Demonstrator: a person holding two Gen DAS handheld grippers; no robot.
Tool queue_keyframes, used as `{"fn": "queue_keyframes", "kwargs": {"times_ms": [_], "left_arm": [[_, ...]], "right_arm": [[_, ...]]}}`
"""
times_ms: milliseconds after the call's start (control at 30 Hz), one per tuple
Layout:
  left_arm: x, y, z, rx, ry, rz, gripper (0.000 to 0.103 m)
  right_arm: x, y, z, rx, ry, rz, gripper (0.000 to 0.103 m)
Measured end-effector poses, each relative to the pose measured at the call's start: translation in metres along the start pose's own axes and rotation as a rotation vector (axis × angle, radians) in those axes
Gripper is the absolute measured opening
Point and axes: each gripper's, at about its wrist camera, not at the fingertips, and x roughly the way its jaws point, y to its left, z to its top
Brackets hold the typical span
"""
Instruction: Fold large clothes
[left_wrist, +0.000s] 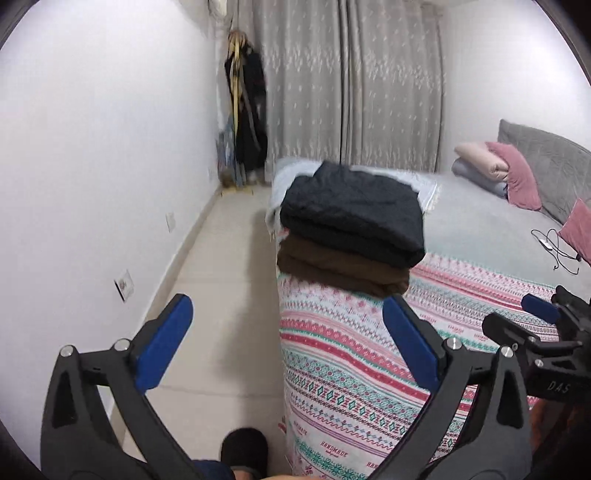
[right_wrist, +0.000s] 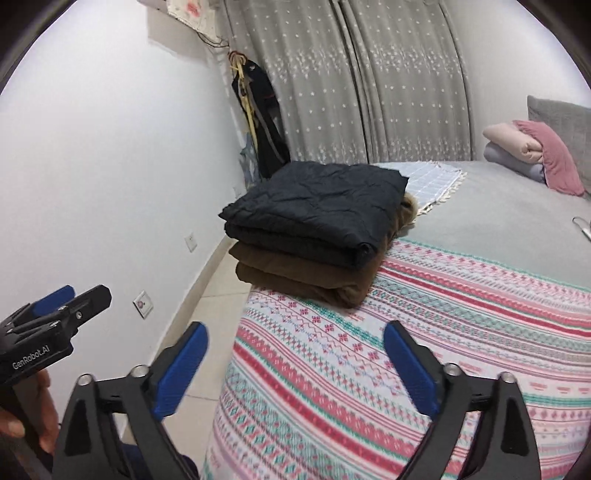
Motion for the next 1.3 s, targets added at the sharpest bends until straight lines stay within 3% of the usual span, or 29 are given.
{"fn": "queue_keyframes", "kwargs": {"times_ms": [167, 300, 367, 433, 500, 533, 600, 700, 933, 1133, 1300], "left_arm": [[-0.013, -0.018, 0.000, 0.058, 0.016, -0.026, 0.102], [-0.017, -0.031, 0.000, 0.091, 0.009, -0.001, 0.102], [-0.012, -0.033, -0.003, 0.064, 0.018, -0.015, 0.102], [-0.005, -0.031, -0.009, 0.012, 0.046, -0.017, 0.102], [0.004, -0.034, -0.015, 0.008, 0.065, -0.032, 0.102], [0.003, -0.037, -0.018, 0.015, 0.070, -0.033, 0.102], [0.007, -0.039, -0.022, 0.013, 0.074, -0.015, 0.102], [0.006, -0.042, -0.023, 0.016, 0.053, 0.017, 0.102], [0.006, -0.040, -0.027, 0.030, 0.037, 0.022, 0.102], [0.015, -0.036, -0.031, 0.021, 0.059, -0.020, 0.102], [0.021, -0.037, -0.035, 0.032, 0.068, 0.003, 0.102]], "right_arm": [[-0.044, 0.000, -0.001, -0.060, -0.019, -0.047, 0.103], [-0.065, -0.007, -0.002, -0.059, -0.065, -0.053, 0.103], [-0.070, -0.010, -0.010, -0.043, -0.099, -0.040, 0.103], [-0.067, -0.012, -0.018, -0.034, -0.113, -0.043, 0.103], [-0.053, -0.008, -0.023, -0.112, -0.032, -0.066, 0.103], [-0.051, -0.007, -0.024, -0.127, -0.034, -0.068, 0.103], [-0.052, -0.012, -0.024, -0.064, -0.068, -0.058, 0.103], [-0.039, -0.012, -0.022, 0.002, -0.028, 0.022, 0.103], [-0.026, 0.004, -0.020, 0.000, -0.056, 0.029, 0.103], [-0.017, 0.005, -0.028, 0.001, -0.043, -0.017, 0.103], [-0.018, 0.007, -0.028, -0.033, -0.059, -0.083, 0.103]]}}
